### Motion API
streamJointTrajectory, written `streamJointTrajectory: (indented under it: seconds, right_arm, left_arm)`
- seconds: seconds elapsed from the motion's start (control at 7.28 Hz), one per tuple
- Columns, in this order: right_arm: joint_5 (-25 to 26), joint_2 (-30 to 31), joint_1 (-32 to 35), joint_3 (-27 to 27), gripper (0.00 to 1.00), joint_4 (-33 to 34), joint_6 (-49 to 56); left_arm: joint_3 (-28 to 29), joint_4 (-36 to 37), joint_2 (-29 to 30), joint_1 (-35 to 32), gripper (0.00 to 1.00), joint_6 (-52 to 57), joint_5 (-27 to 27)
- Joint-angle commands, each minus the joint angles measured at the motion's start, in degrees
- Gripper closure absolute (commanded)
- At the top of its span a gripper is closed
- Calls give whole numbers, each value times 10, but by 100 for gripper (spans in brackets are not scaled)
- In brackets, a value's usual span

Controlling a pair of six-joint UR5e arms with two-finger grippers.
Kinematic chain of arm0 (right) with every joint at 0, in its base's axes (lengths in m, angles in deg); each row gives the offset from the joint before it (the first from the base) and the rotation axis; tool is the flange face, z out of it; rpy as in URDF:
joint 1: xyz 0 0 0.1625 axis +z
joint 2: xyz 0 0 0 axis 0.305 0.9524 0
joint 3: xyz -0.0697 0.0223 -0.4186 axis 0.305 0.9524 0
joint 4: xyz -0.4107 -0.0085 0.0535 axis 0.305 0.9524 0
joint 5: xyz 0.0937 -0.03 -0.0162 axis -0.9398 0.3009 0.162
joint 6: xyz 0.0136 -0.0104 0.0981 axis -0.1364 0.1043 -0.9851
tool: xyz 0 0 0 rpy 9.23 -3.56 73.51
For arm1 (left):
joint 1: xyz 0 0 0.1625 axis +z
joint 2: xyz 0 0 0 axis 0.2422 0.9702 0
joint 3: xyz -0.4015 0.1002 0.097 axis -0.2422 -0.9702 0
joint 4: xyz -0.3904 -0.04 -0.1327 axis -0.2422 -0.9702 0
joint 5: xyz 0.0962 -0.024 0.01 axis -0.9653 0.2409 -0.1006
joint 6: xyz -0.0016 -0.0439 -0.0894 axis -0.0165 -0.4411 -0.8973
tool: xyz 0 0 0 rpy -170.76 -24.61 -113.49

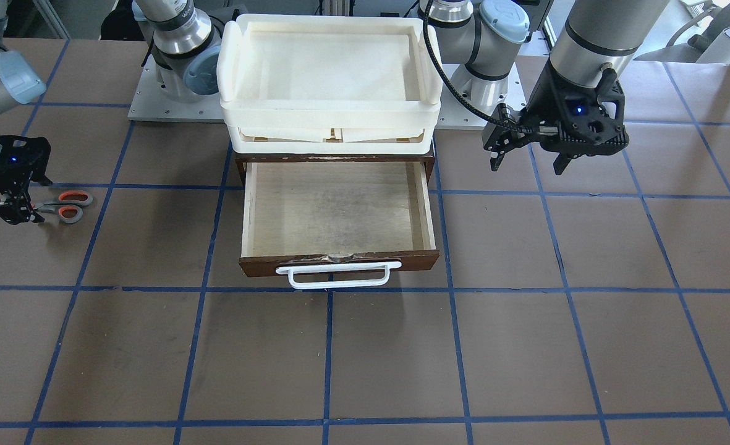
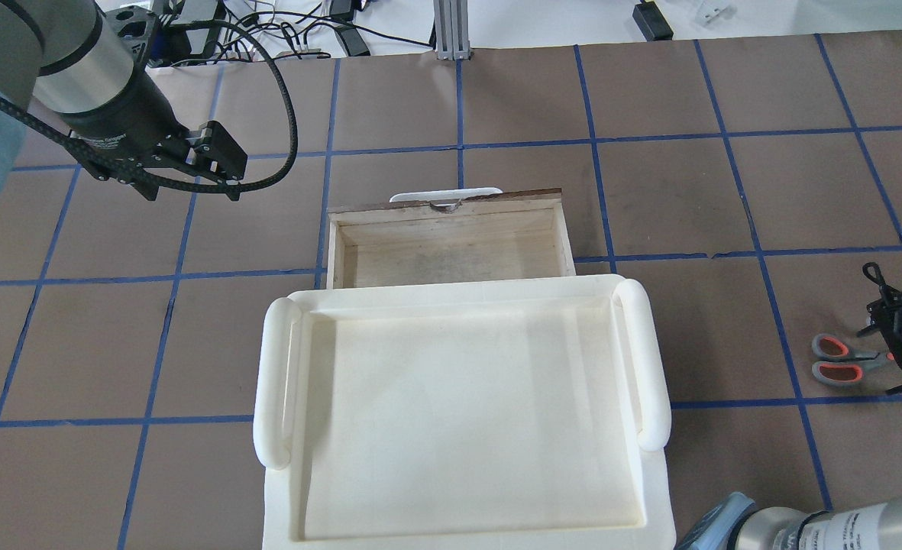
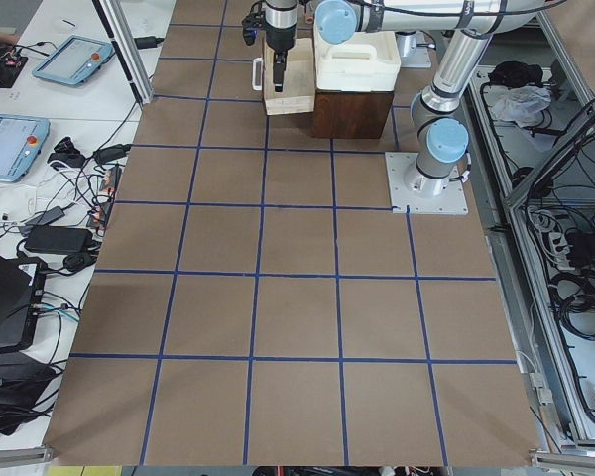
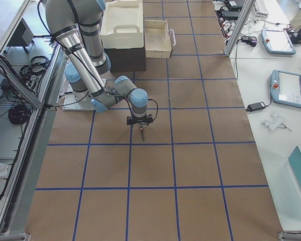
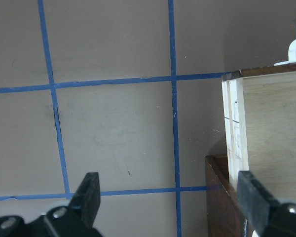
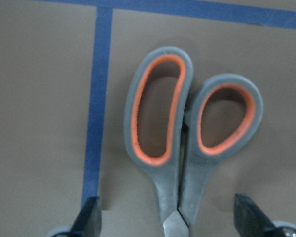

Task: Put scissors in drawer and close it
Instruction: 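Lower the right gripper over the scissors handles and close on them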

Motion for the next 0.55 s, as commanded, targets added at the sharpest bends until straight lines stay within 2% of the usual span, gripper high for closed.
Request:
streamJointTrajectory:
  seconds: [0.0,0.27,0.41]
  right_arm:
    - [0,0,0,-4,10,0,2]
    - [1,-1,2,-5,15,0,2]
    - [1,0,2,-5,24,0,2]
  left_arm:
    - [1,0,0,0,0,0,0]
    - [1,1,0,0,0,0,1]
    - [0,1,0,0,0,0,1]
